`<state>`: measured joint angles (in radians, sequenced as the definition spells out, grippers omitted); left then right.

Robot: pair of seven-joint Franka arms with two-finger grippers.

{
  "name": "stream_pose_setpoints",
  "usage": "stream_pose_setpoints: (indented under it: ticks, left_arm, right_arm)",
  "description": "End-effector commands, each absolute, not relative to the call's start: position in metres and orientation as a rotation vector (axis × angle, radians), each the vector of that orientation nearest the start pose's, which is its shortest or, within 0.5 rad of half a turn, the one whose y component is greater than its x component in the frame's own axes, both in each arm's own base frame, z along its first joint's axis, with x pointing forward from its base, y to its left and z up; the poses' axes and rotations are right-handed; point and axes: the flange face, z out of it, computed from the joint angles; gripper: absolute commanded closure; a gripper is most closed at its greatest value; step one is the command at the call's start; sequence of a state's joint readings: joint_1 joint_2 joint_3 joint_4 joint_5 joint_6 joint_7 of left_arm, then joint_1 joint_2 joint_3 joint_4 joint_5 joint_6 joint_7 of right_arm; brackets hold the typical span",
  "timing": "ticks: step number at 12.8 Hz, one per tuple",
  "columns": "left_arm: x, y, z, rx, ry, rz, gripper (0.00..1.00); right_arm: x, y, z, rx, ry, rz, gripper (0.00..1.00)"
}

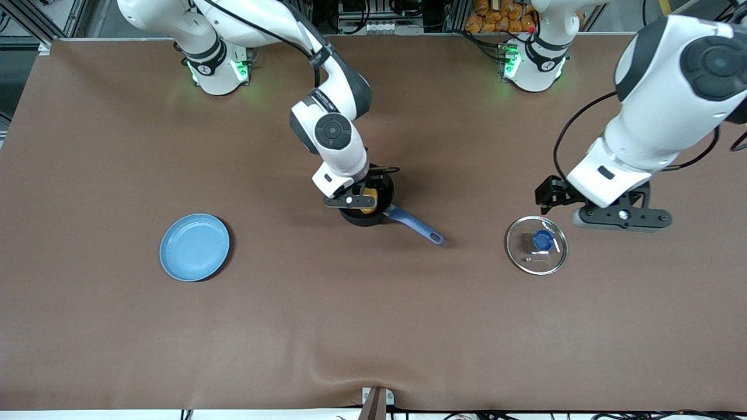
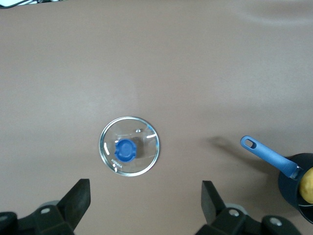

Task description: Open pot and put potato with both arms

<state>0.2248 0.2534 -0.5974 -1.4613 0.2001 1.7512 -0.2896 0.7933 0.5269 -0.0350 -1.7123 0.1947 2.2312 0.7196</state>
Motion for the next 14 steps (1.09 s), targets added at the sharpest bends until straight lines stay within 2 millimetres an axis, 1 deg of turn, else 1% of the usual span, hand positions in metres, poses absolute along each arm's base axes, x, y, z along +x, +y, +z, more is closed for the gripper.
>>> stream_pose_setpoints:
  ticks: [1, 2, 3, 4, 5, 6, 7, 8, 9, 11, 12, 14]
  left_arm:
    - [0.602, -0.163, 0.595, -3.114, 0.095, -0.126, 0.00]
    - [0.600, -0.152, 0.612, -3.165, 0.049, -0.117, 0.00]
    - [0.596, -0.152, 0.618, -3.208, 0.032, -0.090, 0.00]
    - [0.593, -0.149, 0.628, -3.210, 0.020, -0.105, 0.00]
    - [0.588, -0.139, 0.639, -3.205, -0.003, -0.125, 0.00]
    - [0.578, -0.140, 0.653, -3.187, 0.005, -0.150, 0.00]
    - [0.568, -0.140, 0.663, -3.167, 0.000, -0.155, 0.00]
    - [0.561, -0.143, 0.667, -3.149, 0.001, -0.131, 0.00]
    - [0.554, -0.134, 0.676, -3.130, -0.033, -0.143, 0.00]
    - [0.549, -0.119, 0.673, -3.128, -0.034, -0.057, 0.00]
    - [0.546, -0.118, 0.669, -3.137, -0.028, -0.009, 0.00]
    - [0.538, -0.111, 0.664, -3.134, -0.045, 0.031, 0.00]
  right_arm:
    - [0.491, 0.447, 0.339, -3.047, 0.155, 0.155, 0.00]
    - [0.509, 0.424, 0.363, -3.047, 0.184, 0.090, 0.00]
    - [0.526, 0.397, 0.380, -3.084, 0.153, 0.034, 0.00]
    - [0.545, 0.368, 0.396, -3.114, 0.114, -0.015, 0.00]
    - [0.567, 0.336, 0.418, -3.126, 0.092, -0.053, 0.00]
    - [0.584, 0.304, 0.436, -3.144, 0.127, -0.048, 0.00]
    - [0.601, 0.273, 0.457, -3.155, 0.209, -0.057, 0.00]
    - [0.616, 0.241, 0.474, -3.162, 0.285, -0.080, 0.00]
    - [0.627, 0.213, 0.484, -3.169, 0.298, -0.108, 0.00]
    - [0.640, 0.165, 0.493, -3.202, 0.182, -0.134, 0.00]
    - [0.643, 0.145, 0.497, -3.216, 0.166, -0.128, 0.00]
    - [0.647, 0.111, 0.502, -3.222, 0.173, -0.117, 0.00]
